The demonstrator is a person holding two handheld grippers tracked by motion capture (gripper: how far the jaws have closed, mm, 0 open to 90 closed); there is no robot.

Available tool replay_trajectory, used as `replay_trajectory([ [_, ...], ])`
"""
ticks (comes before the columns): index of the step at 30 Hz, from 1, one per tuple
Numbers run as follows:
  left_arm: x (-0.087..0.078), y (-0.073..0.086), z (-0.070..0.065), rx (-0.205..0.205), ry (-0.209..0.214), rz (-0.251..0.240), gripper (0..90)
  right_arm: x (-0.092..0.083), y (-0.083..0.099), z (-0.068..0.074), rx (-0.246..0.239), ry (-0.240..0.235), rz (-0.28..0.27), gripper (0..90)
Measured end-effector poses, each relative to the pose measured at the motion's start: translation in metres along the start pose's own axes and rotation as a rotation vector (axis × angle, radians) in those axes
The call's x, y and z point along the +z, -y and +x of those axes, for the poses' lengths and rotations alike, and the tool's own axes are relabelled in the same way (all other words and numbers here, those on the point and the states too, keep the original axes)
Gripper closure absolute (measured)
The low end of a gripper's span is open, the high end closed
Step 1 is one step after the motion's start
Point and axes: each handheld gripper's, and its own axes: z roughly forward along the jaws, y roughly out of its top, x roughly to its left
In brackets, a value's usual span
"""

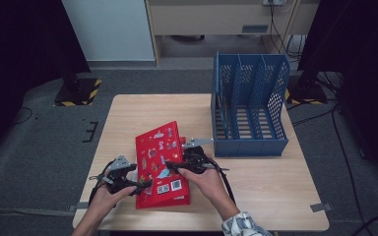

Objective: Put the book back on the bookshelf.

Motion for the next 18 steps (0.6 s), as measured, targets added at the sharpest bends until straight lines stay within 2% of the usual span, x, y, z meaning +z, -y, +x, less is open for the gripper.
replay_trajectory([
  [9,0.0008,0.0024,0.0035,-0.014,0.033,0.003,0.0,-0.0012,0.0021,-0.0003,0.003,-0.011,-0.014,50.9],
  [12,0.0011,0.0036,0.0066,-0.044,0.050,0.004,0.0,-0.0014,0.0019,-0.0006,0.010,-0.017,-0.021,51.7],
  [18,0.0015,0.0040,0.0092,-0.052,0.084,0.001,0.0,-0.0030,0.0007,0.0013,-0.012,-0.024,-0.033,52.8],
])
